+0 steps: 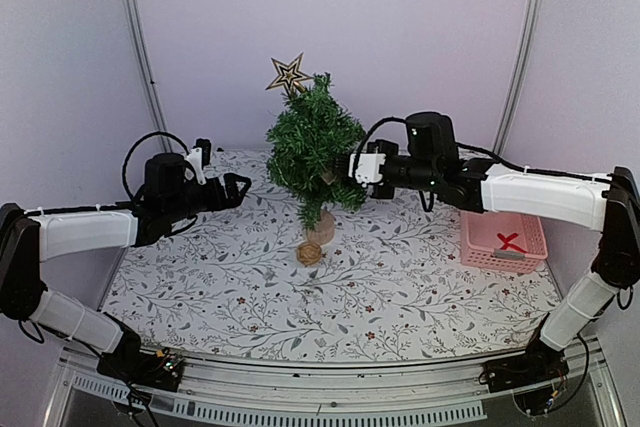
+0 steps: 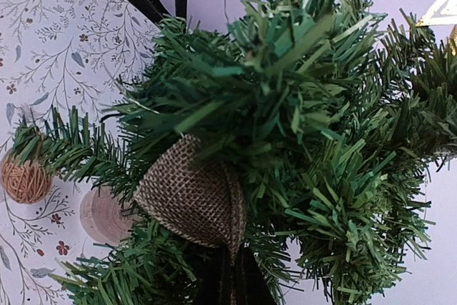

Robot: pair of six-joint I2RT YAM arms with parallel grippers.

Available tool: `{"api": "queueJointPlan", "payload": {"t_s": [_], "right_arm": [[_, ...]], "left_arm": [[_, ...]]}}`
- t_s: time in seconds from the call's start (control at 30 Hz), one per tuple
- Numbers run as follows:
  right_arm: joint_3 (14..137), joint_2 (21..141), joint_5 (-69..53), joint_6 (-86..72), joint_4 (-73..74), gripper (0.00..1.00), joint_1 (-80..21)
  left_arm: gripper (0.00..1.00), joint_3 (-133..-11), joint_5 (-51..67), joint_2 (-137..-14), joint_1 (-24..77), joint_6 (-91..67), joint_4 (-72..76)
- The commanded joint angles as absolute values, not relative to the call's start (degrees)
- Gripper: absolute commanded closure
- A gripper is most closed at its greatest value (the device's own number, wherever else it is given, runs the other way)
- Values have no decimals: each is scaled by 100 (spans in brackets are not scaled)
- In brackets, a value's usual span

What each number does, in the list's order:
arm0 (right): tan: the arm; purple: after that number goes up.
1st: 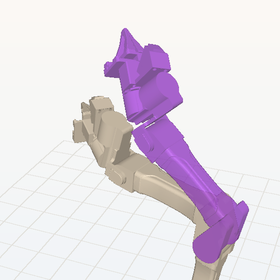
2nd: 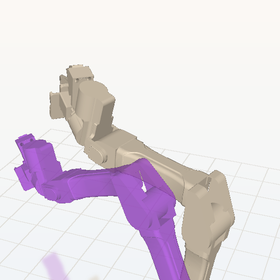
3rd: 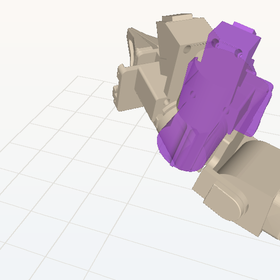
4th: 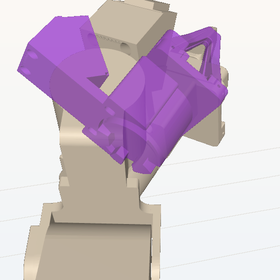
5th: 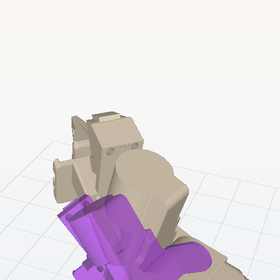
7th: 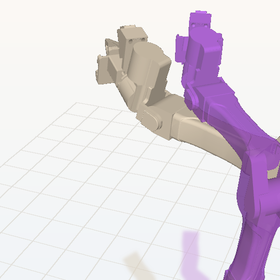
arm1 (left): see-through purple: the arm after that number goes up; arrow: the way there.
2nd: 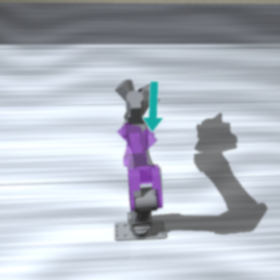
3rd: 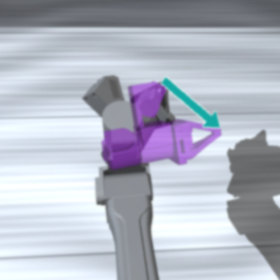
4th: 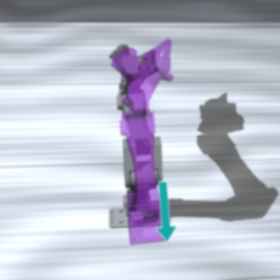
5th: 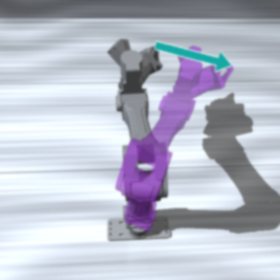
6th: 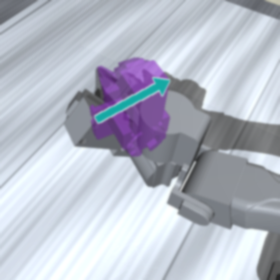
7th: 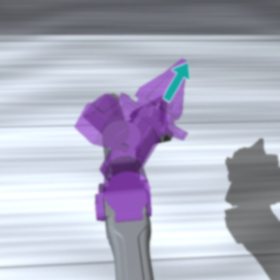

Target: Decorate the small christmas tree

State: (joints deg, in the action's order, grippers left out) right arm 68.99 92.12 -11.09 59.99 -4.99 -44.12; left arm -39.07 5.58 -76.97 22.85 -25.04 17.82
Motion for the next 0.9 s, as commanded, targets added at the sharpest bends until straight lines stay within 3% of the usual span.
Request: {"api": "queueJointPlan", "payload": {"t_s": [0.0,0.4,0.6,0.87], "right_arm": [[7104,9405,-1034,5821,-682,95,-4363],[7045,9462,-915,5719,-720,83,-4365],[7036,9360,-816,5640,-775,66,-4366],[6933,9132,-777,5573,-676,52,-4359]], "left_arm": [[1,-3998,598,-7793,2249,-2465,1961],[1,-4067,659,-7891,2250,-2474,1978],[1,-4087,677,-7910,2250,-2474,1986],[1,-4038,686,-7888,2252,-2539,2009]]}}
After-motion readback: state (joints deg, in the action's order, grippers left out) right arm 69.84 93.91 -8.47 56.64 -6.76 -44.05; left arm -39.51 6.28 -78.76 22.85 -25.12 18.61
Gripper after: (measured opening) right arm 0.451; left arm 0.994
